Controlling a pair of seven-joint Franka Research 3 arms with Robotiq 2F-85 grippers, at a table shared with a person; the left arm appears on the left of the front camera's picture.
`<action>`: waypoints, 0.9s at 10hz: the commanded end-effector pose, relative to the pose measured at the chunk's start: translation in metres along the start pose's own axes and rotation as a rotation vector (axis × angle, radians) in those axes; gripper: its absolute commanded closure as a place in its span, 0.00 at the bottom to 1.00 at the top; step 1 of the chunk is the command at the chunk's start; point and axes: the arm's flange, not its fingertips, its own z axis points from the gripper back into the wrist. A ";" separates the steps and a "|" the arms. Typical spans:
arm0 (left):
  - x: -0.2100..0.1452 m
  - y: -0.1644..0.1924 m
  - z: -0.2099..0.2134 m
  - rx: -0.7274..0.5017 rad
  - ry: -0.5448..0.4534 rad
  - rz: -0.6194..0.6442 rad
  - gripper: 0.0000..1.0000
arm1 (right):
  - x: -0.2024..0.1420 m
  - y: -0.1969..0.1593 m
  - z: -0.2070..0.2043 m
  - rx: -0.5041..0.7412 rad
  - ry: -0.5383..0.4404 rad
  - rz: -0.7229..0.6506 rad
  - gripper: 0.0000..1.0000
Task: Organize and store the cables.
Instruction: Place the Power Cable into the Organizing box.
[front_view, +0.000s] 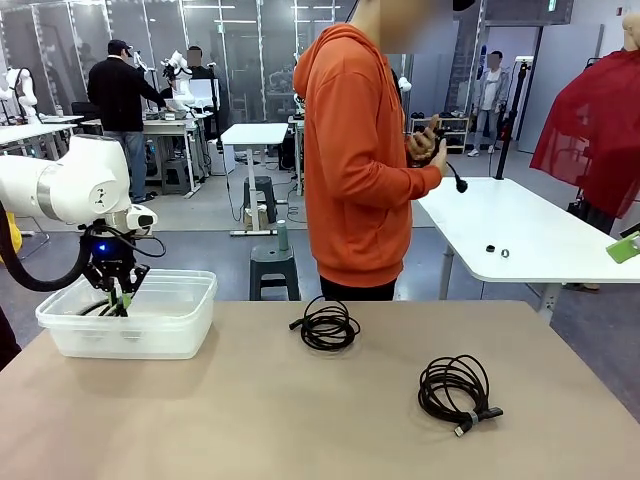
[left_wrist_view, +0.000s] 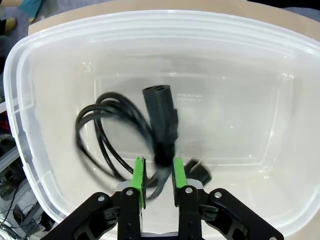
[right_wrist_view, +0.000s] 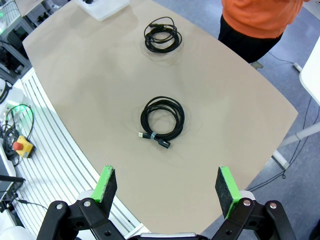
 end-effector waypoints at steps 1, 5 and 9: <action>-0.001 0.003 0.003 -0.012 0.014 0.035 0.59 | -0.001 0.000 0.001 0.010 -0.008 0.012 0.00; -0.004 0.004 0.008 -0.020 -0.001 0.036 0.29 | -0.001 0.000 0.001 0.010 -0.008 0.012 0.00; -0.010 0.006 0.011 -0.060 -0.022 0.049 0.17 | -0.001 0.000 0.001 0.010 -0.008 0.012 0.00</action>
